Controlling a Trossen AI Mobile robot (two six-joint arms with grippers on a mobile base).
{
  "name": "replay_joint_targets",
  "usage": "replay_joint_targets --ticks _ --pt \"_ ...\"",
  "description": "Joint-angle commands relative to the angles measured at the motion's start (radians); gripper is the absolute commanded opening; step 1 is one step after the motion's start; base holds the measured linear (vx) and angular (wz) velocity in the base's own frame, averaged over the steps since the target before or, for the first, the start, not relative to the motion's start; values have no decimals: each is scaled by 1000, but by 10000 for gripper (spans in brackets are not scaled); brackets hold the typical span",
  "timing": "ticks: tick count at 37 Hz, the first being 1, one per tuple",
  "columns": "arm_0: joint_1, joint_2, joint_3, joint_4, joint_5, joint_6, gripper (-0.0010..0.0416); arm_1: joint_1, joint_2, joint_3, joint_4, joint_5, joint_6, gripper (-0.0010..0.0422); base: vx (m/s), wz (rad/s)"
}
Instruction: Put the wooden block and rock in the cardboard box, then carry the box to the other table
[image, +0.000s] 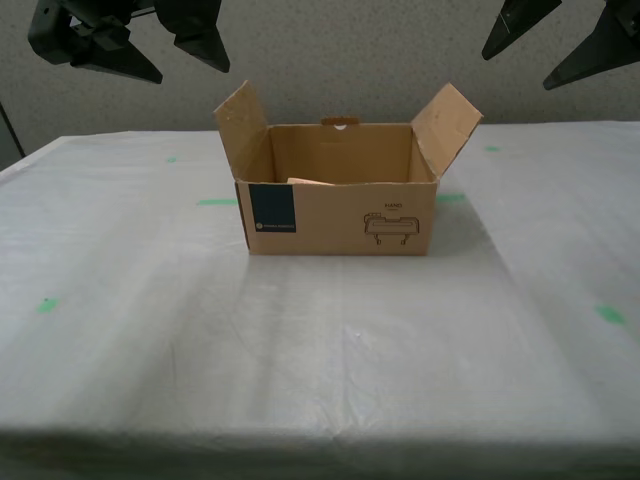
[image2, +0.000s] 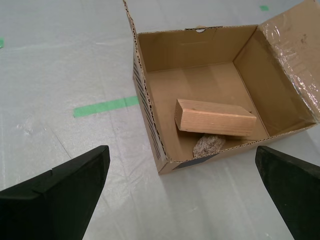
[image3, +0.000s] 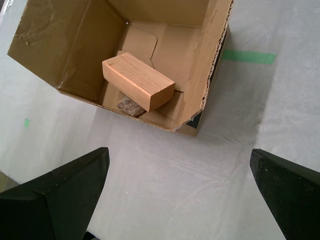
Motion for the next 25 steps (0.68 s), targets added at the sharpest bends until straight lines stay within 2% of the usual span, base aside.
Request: replay_joint_targets --ticks 1,25 --pt "0 0 0 0 3 3 394 0 -1 1 3 -2 1 400 0 0" --pt "0 0 0 0 3 3 393 0 -1 1 3 -2 1 400 0 0"
